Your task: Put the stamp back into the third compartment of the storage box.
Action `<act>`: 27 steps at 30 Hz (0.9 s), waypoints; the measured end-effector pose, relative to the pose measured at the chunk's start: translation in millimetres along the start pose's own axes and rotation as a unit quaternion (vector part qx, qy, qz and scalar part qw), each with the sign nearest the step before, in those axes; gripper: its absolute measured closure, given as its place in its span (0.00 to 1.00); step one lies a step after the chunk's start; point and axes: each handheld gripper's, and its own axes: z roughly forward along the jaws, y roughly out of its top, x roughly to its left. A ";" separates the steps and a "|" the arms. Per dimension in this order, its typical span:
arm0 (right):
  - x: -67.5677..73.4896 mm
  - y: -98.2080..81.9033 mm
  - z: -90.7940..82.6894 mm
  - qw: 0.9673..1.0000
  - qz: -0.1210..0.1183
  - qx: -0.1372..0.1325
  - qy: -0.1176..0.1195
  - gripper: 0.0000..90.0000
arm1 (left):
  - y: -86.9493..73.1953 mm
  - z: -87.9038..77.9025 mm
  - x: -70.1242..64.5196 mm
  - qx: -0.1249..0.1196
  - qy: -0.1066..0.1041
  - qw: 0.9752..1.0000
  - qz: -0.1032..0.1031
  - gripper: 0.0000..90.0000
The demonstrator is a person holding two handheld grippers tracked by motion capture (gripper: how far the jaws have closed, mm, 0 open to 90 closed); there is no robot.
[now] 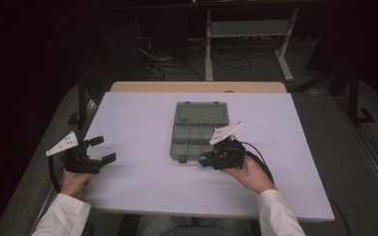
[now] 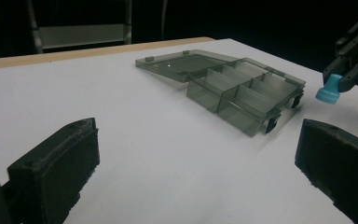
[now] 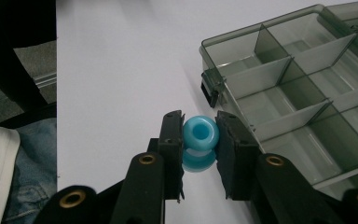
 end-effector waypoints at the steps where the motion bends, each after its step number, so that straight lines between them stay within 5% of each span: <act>1: -0.6 2.4 -1.6 1.000 0.004 -0.002 0.001 0.79 | 0.0 0.0 0.0 0.000 0.000 1.000 0.000 0.00; 27: -22.0 28.2 -17.7 1.000 -0.002 -0.002 -0.015 0.79 | 0.8 -0.7 -0.4 -0.001 0.000 1.000 -0.005 0.00</act>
